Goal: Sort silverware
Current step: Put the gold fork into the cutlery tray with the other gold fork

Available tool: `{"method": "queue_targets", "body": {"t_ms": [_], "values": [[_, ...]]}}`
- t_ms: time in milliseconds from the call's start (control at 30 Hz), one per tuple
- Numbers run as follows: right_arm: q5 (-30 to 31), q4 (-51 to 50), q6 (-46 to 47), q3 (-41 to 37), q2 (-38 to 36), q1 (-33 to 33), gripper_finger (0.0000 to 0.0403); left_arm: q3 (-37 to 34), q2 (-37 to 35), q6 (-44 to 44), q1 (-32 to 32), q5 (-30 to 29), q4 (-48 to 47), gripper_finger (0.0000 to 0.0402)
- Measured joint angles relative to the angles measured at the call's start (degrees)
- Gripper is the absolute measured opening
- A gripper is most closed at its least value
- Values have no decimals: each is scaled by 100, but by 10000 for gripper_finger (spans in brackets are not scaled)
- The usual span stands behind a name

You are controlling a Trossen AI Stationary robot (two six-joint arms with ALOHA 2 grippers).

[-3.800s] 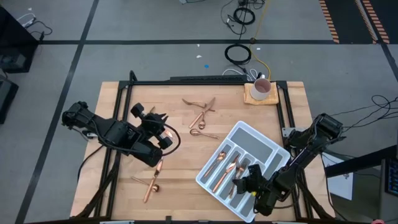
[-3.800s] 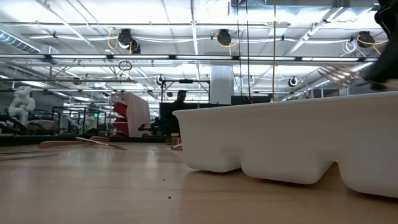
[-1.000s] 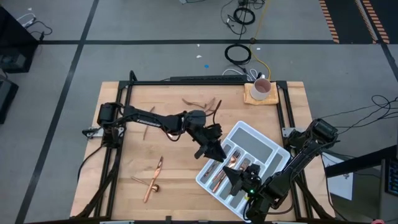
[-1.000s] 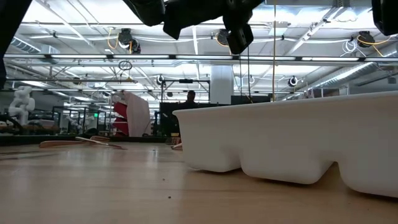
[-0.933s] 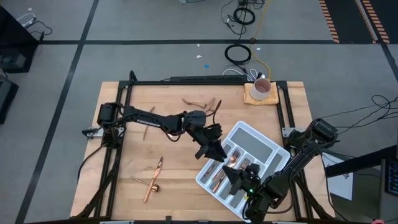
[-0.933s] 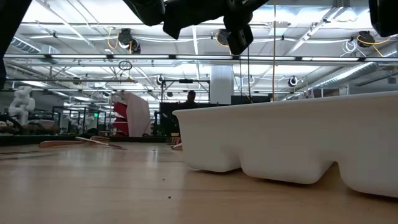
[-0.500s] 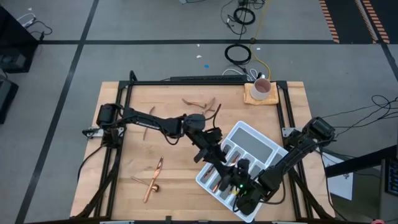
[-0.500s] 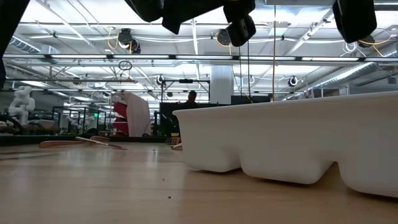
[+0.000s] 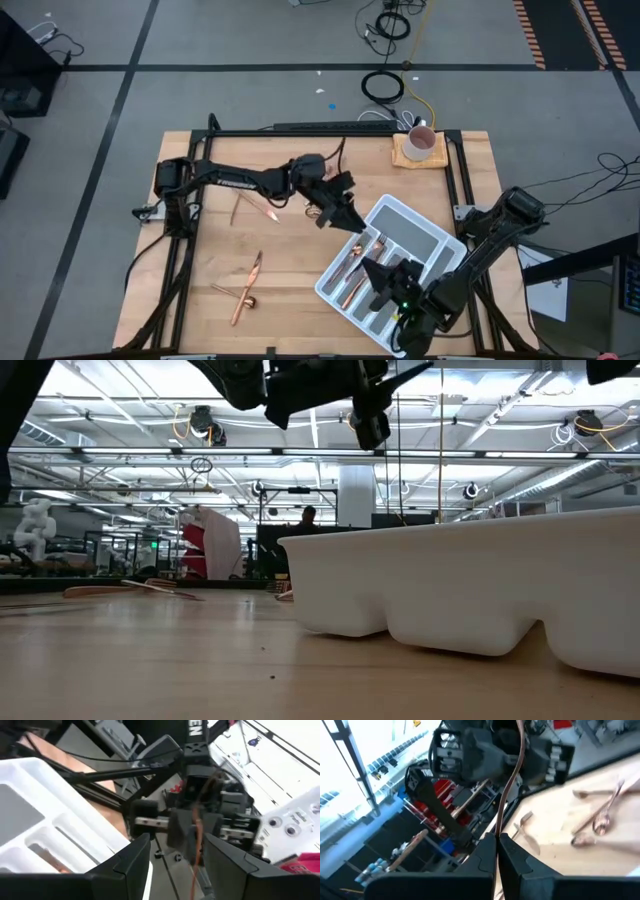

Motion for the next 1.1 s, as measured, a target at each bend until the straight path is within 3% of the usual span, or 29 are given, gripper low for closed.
{"method": "queue_targets", "body": {"t_ms": [167, 367, 733, 833, 1033, 1100], "values": [[-51, -62, -594, 0, -246, -157, 0, -6, 148, 5, -264, -67, 11, 183], [-647, -141, -840, 0, -315, -405, 0, -7, 164, -149, -515, -143, 1045, 183], [-814, -198, -866, 0, -313, -563, 0, -7, 164, -103, -533, -166, 1045, 176], [-801, -189, -890, 0, -313, -558, 0, -7, 164, -103, -531, -96, 1028, 143], [-779, -112, -857, 0, -313, -560, 0, -7, 166, 66, -436, -91, 947, 18], [-748, -111, -855, 0, -313, -565, 0, -7, 168, 42, -364, -84, 916, 12]]}}
